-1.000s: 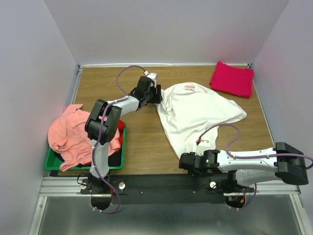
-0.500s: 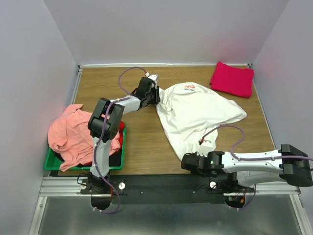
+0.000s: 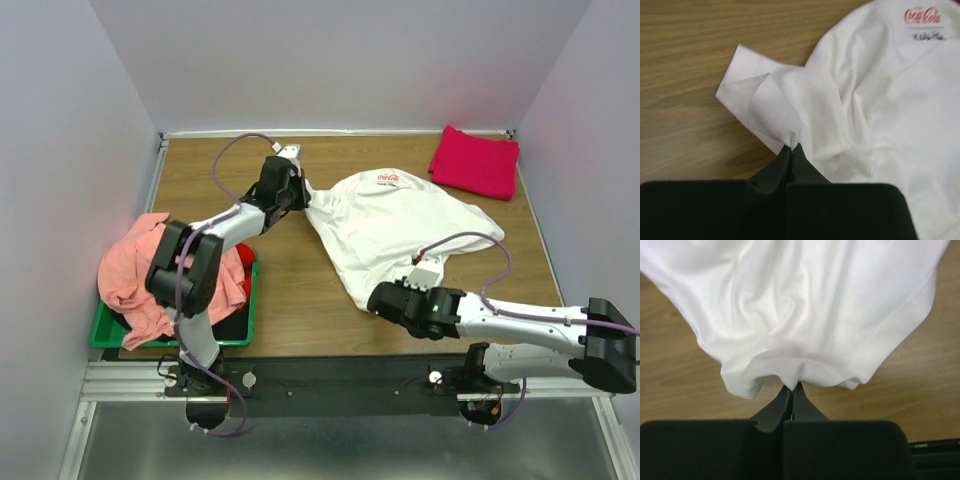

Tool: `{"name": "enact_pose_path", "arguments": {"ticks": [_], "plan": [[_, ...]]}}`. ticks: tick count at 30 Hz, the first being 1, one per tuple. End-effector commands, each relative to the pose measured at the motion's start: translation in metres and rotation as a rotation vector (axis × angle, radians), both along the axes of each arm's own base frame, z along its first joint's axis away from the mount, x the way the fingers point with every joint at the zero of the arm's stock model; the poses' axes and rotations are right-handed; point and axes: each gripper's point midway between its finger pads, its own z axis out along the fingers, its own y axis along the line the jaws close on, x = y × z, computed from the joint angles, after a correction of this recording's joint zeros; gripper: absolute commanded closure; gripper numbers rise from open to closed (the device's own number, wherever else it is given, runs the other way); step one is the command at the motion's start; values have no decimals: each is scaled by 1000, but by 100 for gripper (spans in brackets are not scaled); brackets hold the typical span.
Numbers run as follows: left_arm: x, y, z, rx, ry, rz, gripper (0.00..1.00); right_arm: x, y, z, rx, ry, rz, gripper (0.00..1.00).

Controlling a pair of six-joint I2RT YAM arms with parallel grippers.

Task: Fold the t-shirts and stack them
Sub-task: Flatten the tshirt out

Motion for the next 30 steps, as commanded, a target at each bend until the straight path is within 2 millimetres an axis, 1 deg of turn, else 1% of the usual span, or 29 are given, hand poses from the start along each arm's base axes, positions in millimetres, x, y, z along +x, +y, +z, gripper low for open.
{"name": "enact_pose_path", "arguments": {"ticks": [1, 2, 3, 4, 5, 6, 7, 8, 9, 10, 11, 12, 13, 14, 15, 18, 19, 20, 21, 22, 23, 24, 25, 26, 27, 29, 30], "plan": [[-7, 15, 83, -95, -172, 92, 100, 52, -27, 39, -141, -176, -64, 100], [-14, 17, 85, -110, -174, 96, 100, 58, -33, 44, -162, -188, -75, 99], [-27, 18, 73, -112, -156, 92, 100, 67, -44, 52, -186, -199, -94, 100], [-36, 17, 83, -130, -171, 83, 100, 73, -48, 60, -185, -215, -109, 100], [-49, 16, 70, -126, -144, 75, 100, 80, -62, 70, -188, -230, -141, 100], [-61, 3, 69, -129, -141, 39, 100, 83, -68, 76, -186, -240, -155, 100], [-70, -2, 70, -133, -144, 14, 100, 85, -74, 81, -184, -251, -172, 100], [-81, -10, 66, -135, -130, -25, 96, 87, -81, 86, -183, -266, -189, 100], [-93, -14, 61, -139, -114, -56, 72, 88, -92, 94, -178, -284, -213, 100], [-108, -17, 48, -147, -71, -101, 57, 88, -98, 95, -185, -286, -216, 100], [-115, -16, 54, -166, -79, -107, 38, 88, -106, 100, -171, -300, -240, 100], [-119, -13, 44, -157, -60, -104, 31, 88, -110, 98, -184, -294, -248, 100], [-123, -9, 53, -167, -84, -96, 26, 87, -115, 101, -171, -304, -261, 100], [-127, 0, 47, -150, -80, -70, 18, 87, -119, 101, -163, -301, -272, 100], [-129, 5, 52, -146, -102, -54, 16, 86, -120, 104, -153, -309, -276, 100], [-122, 25, 46, -94, -110, 18, 15, 87, -123, 106, -157, -311, -282, 100], [-118, 33, 38, -58, -92, 40, 15, 88, -123, 104, -167, -303, -281, 99], [-119, 34, 30, -40, -72, 38, 16, 88, -122, 103, -171, -299, -279, 99], [-113, 43, 19, 4, -46, 81, 16, 89, -122, 102, -171, -296, -283, 100], [-108, 52, 15, 42, -42, 127, 16, 89, -122, 103, -172, -296, -286, 100], [-100, 55, 17, 63, -50, 144, 16, 90, -125, 103, -182, -298, -293, 100], [-97, 58, 8, 91, -32, 153, 16, 92, -126, 107, -185, -306, -298, 100], [-94, 58, 6, 106, -29, 158, 17, 93, -128, 111, -189, -313, -304, 100], [-86, 54, 12, 105, -42, 153, 17, 94, -132, 115, -208, -325, -312, 100], [-83, 51, 1, 112, -17, 144, 18, 96, -136, 119, -215, -332, -324, 100], [-80, 39, -6, 97, 5, 99, 20, 99, -142, 129, -233, -358, -350, 99], [-75, 31, -3, 89, -2, 81, 21, 100, -146, 131, -248, -360, -358, 100]]}}
